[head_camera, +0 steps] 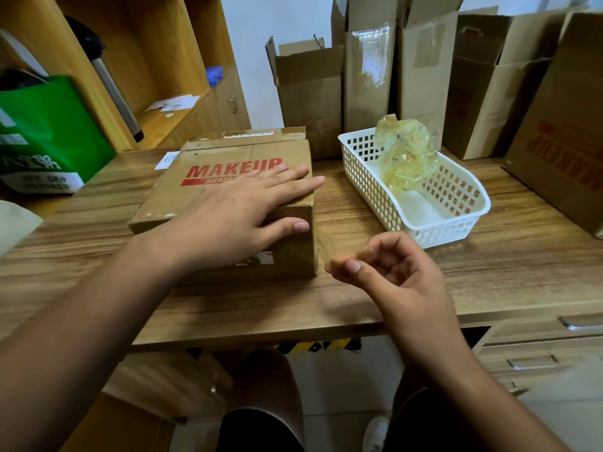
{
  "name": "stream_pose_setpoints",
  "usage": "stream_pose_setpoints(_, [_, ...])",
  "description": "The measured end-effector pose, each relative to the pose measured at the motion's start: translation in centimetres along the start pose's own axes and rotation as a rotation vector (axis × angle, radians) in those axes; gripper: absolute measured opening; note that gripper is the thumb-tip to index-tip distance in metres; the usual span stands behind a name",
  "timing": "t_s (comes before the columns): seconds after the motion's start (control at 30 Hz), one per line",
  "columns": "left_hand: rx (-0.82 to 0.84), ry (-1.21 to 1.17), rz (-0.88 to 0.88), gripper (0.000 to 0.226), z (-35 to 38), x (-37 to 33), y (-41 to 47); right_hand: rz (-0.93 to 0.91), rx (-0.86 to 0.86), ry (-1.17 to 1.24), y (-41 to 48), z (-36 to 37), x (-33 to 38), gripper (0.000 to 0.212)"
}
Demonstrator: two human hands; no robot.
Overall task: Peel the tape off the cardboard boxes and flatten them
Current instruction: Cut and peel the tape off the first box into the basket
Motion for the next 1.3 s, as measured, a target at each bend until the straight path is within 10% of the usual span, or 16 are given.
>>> stream_pose_setpoints(0.27, [-0.014,-0.010,-0.001,0.067,0.0,-0.3,0.1,-0.016,0.021,-0.082,1.2,-1.0,-0.1,0.046])
stream_pose_setpoints(0.57, [-0.013,-0.011,-0.012,0.068,0.1,0.0,0.1,-0.299,0.103,-0.728,2.1,1.2,-0.9,0.019])
stream_pose_setpoints(0.9, [-0.020,-0.050,-0.001,0.072,0.4,0.0,0.4,-0.534,0.216,-0.808,-3.8,5.2,-1.5,0.019])
stream_pose_setpoints(1.3, [-0.002,-0.189,-0.091,0.060,-0.6,1.4,0.8,-0.328,0.064,-0.676,-1.3,2.1,-1.0,0.009])
Point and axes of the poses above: each hand's wrist, its own y-axis towards the middle knuckle, its own z-axis out of the palm, x = y × z, the point moved 6 cm from there along y, towards the middle knuckle, and after that the axes turned 7 degrees about -x, right-handed, at the moved point
